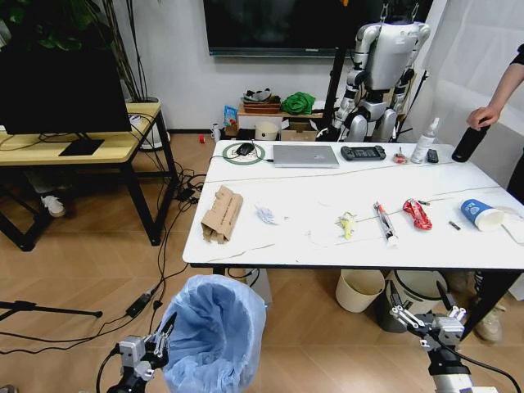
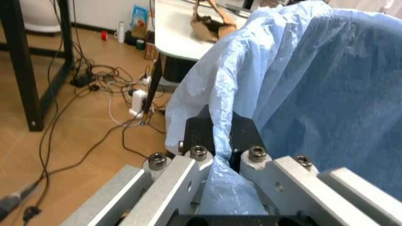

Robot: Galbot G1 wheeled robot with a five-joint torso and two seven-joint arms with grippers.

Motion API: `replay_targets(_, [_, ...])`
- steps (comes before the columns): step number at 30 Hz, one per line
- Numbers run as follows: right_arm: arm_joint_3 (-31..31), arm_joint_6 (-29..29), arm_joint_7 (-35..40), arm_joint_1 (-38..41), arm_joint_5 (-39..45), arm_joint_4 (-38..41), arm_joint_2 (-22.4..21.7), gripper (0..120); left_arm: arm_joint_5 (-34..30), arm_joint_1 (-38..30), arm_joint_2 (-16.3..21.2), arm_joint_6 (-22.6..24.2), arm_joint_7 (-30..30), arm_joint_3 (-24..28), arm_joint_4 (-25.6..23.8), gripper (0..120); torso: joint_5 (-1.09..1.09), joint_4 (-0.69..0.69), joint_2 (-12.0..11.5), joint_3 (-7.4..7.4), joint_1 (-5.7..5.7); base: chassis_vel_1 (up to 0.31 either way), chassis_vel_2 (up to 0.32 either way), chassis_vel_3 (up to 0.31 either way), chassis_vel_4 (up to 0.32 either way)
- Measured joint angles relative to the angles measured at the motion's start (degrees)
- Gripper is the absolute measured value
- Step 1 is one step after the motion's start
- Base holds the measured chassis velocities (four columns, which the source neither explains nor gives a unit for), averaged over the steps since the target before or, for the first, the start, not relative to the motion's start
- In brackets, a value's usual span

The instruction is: Pick up the trash bin and place the trash from the table into it.

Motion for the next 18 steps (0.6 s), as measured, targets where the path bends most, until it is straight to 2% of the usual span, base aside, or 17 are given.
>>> replay_targets(9, [-4.50,0.72,1.42,-0.36,3.37,1.53,-0.66,100,0.34,0.86,0.37,2.43,2.46,-4.20,-0.84,0,0.02,-0.01,-0.16,-0.07,-0.06,0.000,0.000,0.000,0.000])
replay_targets(13, [-11.00,-3.81,5.22,0.77,9.86,3.25,-9.57,100,0.20,2.21,0.12,5.06,1.75,-7.22,-2.74,0,0.00,0.01,-0.32,-0.16,-0.14,0.000,0.000,0.000,0.000])
replay_targets(15, [-12.30,-4.48,6.40,1.08,11.21,3.63,-11.20,100,0.31,2.46,0.02,5.33,1.55,-7.68,-2.80,0,0.02,0.01,-0.34,-0.18,-0.15,0.000,0.000,0.000,0.000])
replay_targets(18, [-18.03,-9.01,10.95,3.65,18.59,6.35,-18.74,100,0.35,3.55,-1.46,5.46,1.05,-9.95,-2.86,0,0.00,0.00,-0.45,-0.23,-0.19,0.000,0.000,0.000,0.000])
